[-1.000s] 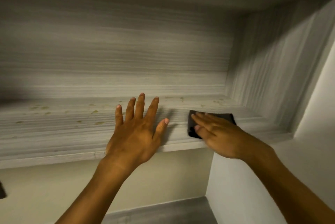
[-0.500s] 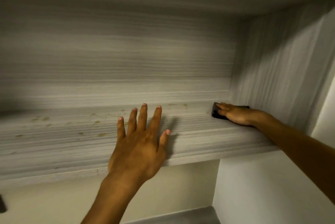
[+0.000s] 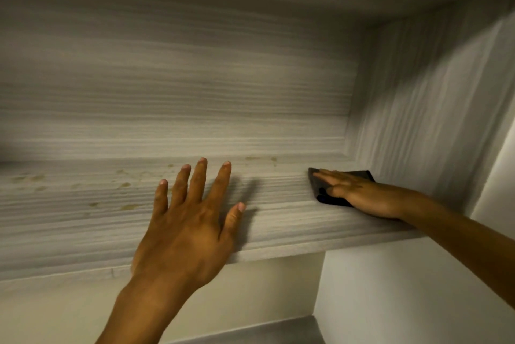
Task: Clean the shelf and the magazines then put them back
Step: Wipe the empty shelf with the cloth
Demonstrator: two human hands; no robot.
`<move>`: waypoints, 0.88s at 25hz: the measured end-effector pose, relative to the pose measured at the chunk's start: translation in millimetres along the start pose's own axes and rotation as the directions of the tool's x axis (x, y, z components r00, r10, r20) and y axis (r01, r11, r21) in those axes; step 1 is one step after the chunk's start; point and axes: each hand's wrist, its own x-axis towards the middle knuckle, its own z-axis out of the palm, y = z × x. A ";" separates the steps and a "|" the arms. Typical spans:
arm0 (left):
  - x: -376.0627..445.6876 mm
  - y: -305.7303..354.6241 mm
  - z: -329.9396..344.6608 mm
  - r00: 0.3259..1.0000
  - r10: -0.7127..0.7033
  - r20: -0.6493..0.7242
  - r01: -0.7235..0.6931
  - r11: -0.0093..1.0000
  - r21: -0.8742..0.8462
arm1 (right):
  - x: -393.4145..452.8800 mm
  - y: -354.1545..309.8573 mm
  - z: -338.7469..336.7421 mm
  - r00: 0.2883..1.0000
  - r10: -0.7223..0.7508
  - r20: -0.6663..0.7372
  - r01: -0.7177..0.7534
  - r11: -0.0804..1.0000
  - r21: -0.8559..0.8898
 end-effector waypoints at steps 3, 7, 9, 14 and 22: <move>-1.6 2.4 0.6 1.000 0.008 -0.009 -0.009 1.000 -0.020 | 29.3 10.9 -17.9 0.999 0.037 -0.004 -0.037 0.999 -0.026; -3.3 2.9 0.1 1.000 0.008 -0.003 -0.008 1.000 -0.025 | 71.0 27.4 -34.7 0.991 0.127 -0.050 -0.129 0.991 -0.033; 3.1 1.1 -0.7 1.000 0.031 0.000 -0.031 0.999 -0.027 | 81.2 27.0 -37.1 0.980 0.173 -0.099 -0.183 0.978 -0.102; 3.5 -4.9 5.0 0.999 0.046 -0.005 -0.047 0.999 -0.017 | 65.1 -12.3 -18.3 0.991 0.108 -0.079 -0.117 0.987 -0.111; 1.0 -0.9 5.6 0.999 0.042 -0.035 -0.041 0.999 0.021 | -18.1 -77.3 27.9 0.985 -0.169 0.045 0.169 0.986 0.001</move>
